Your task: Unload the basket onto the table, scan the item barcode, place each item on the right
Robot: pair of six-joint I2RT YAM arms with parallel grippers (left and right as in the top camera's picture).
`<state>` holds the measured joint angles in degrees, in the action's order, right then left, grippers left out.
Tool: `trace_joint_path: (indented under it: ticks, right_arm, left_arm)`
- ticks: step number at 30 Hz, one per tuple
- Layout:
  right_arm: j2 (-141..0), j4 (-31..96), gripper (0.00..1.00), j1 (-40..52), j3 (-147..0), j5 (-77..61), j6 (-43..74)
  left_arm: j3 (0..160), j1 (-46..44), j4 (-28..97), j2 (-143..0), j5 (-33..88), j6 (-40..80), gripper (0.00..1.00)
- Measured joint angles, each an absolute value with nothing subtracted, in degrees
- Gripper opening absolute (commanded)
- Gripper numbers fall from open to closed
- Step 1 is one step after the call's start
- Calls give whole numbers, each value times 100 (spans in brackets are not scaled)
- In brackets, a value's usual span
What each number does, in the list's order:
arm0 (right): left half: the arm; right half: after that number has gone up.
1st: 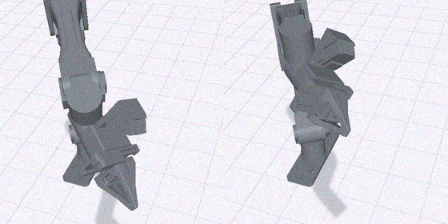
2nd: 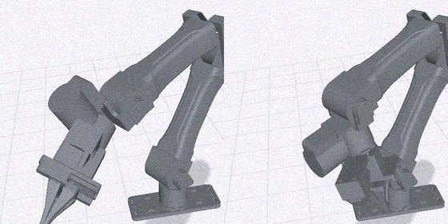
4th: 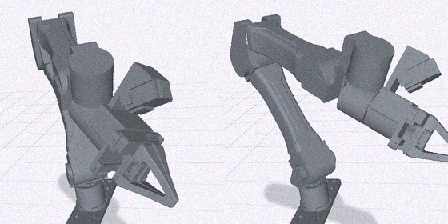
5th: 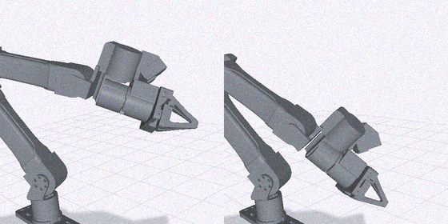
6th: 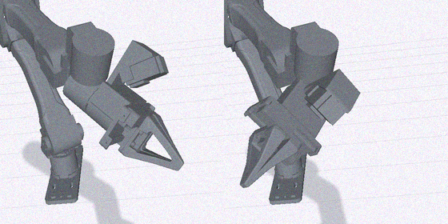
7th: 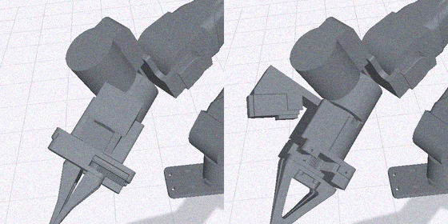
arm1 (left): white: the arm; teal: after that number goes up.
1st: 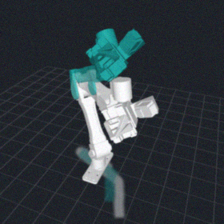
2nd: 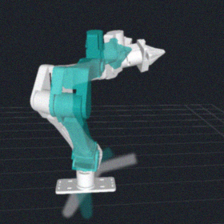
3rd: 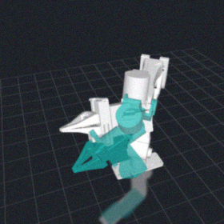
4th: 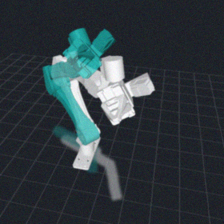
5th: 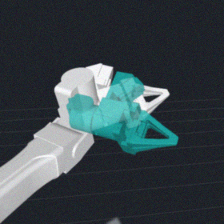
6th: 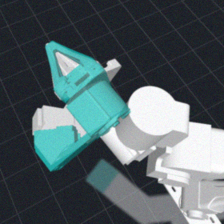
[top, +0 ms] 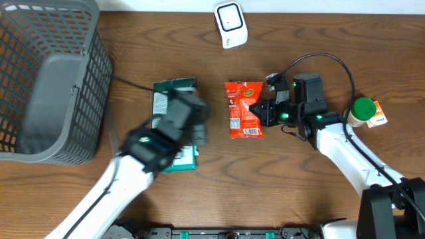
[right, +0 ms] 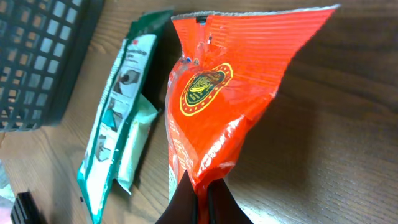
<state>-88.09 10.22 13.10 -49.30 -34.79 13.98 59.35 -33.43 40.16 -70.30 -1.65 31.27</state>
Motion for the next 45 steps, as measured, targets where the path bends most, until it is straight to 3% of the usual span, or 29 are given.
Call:
trace_joint_path:
  ticks: [6, 8, 10, 21, 30, 45]
  right_arm:
    - [-8746, 1092, 1, 1310, -4928, -3444, 1422]
    - [-8746, 1188, 1, 1310, -4925, -3284, 1468]
    - [-8746, 1208, 1, 1310, -4919, -3100, 1540]
    - [-8844, 1546, 1, 1610, -4901, -2252, 1905]
    - [-9404, 1387, 1, 1549, -4895, -2368, 2576]
    - [-10088, 1288, 1, 1332, -4895, -3380, 2665]
  left_arm:
    - [5953, -2001, 4740, -6543, -167, 3107, 25]
    - [5953, -1667, 4895, -6582, -163, 3105, 31]
    - [5953, -1579, 4974, -6659, -145, 3063, 35]
    - [5953, -1544, 4665, -7968, 469, 2790, 35]
    - [5953, -1885, 3400, -9026, 2163, 2244, 34]
    - [5953, -3336, 2200, -10429, 2563, 2383, 34]
